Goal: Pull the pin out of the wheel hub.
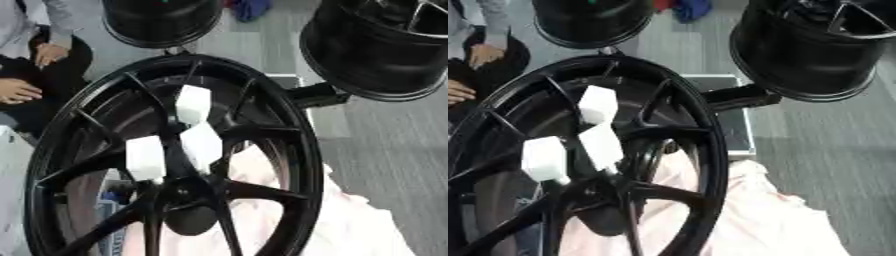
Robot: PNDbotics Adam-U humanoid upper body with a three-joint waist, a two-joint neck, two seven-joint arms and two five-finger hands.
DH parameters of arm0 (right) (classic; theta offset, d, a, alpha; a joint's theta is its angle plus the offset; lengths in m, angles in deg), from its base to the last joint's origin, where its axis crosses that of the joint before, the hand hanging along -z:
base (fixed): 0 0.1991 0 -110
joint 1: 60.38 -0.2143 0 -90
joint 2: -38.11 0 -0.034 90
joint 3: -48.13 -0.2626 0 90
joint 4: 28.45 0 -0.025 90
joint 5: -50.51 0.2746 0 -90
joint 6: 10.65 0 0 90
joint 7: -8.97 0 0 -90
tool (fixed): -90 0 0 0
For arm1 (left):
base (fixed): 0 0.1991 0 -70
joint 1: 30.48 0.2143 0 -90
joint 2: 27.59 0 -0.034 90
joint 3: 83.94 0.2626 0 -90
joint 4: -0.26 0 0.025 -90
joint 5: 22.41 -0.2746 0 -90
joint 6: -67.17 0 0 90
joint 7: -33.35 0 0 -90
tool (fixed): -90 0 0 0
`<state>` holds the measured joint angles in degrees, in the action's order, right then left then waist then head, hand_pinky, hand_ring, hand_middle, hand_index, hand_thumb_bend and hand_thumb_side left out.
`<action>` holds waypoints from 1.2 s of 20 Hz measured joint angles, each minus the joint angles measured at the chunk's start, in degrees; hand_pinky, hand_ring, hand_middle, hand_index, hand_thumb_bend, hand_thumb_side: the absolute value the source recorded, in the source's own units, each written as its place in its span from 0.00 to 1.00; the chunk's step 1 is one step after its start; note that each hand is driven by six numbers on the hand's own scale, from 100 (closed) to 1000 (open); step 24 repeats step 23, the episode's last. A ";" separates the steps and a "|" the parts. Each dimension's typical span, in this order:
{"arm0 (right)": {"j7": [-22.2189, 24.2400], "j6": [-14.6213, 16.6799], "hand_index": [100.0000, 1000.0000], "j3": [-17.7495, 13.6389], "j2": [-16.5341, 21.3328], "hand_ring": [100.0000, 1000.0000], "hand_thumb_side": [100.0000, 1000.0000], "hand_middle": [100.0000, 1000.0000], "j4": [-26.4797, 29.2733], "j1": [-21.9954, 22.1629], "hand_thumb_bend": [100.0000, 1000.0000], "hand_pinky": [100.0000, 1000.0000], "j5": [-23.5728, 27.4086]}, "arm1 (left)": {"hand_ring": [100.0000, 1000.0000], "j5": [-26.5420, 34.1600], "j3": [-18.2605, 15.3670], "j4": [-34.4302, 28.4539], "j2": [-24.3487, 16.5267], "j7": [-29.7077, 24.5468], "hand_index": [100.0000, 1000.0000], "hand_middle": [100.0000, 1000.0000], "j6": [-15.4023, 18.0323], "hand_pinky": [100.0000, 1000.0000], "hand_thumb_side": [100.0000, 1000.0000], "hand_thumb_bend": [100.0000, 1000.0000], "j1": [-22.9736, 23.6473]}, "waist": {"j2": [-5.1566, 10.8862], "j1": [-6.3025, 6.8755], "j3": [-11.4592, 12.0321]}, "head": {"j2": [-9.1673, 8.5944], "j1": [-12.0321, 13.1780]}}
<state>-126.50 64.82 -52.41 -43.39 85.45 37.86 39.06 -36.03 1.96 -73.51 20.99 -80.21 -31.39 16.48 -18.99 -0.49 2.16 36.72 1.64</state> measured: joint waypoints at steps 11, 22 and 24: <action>0.14 0.10 0.63 0.01 -0.14 0.65 0.42 0.61 0.00 -0.14 0.00 0.61 0.00 | 0.53 3.05 0.55 1.19 -0.01 4.38 0.72 0.58 9.04 0.74 0.00 0.32 -0.61 | -0.10 0.03 0.17 | 0.00 0.16; 0.39 0.33 0.63 0.32 -0.14 0.65 0.41 0.61 0.00 -0.17 0.00 0.62 0.00 | 0.57 2.68 7.61 -19.14 0.01 1.45 0.74 0.59 11.78 0.76 0.00 0.41 -0.43 | -0.08 0.08 -0.11 | -0.01 0.58; 0.44 0.36 0.63 0.33 -0.13 0.65 0.41 0.61 0.00 -0.18 0.00 0.62 0.00 | 0.58 2.50 8.38 -21.61 0.01 0.93 0.75 0.59 11.84 0.76 0.00 0.42 -0.32 | -0.08 0.09 -0.16 | -0.02 0.66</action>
